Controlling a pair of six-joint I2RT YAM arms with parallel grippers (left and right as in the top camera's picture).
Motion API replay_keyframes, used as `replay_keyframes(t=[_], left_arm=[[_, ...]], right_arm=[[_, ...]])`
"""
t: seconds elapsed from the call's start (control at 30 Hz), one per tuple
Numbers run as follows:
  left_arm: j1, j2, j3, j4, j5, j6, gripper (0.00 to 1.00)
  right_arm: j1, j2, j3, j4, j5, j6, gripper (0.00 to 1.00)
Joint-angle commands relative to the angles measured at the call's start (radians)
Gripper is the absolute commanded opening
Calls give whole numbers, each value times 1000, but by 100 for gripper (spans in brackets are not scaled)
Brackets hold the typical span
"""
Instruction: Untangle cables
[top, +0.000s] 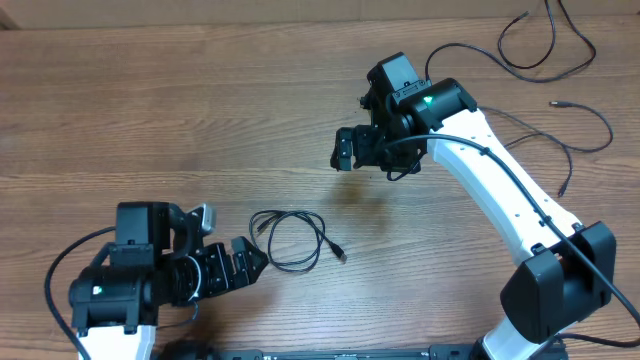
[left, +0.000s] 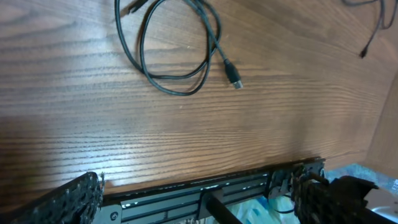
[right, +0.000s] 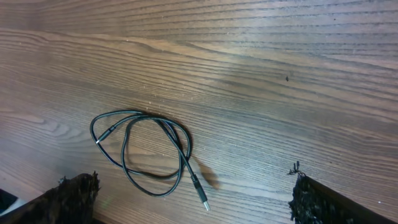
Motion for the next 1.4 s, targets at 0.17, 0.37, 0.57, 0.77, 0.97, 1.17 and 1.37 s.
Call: replay_keyframes(t=[0.17,0.37,0.57,0.77,0.97,1.17,1.37], left_arm=[[-8,9,-68,84,-148,-114,100],[-8,111,-68,216,-210,-141,100],[-8,301,-66,275,-221,-103,100],[-8,481,-66,314,-224,-82,96],[-33,616,-67,316,-220,-64,80],[-114,677,-67,377,-250,-83,77],[-144,691,-67,431,-386,-154,61]], right_arm=[[3,-3,-4,3,-3,4,100],[3,-3,-4,3,-13,4,100],[3,-3,-4,-6,-13,4,100],[3,-3,-4,-12,-13,4,100],[3,-3,-4,-11,-13,4,100],[3,-3,-4,-7,-13,4,100],[3,-3,-4,-15,-13,3,100]])
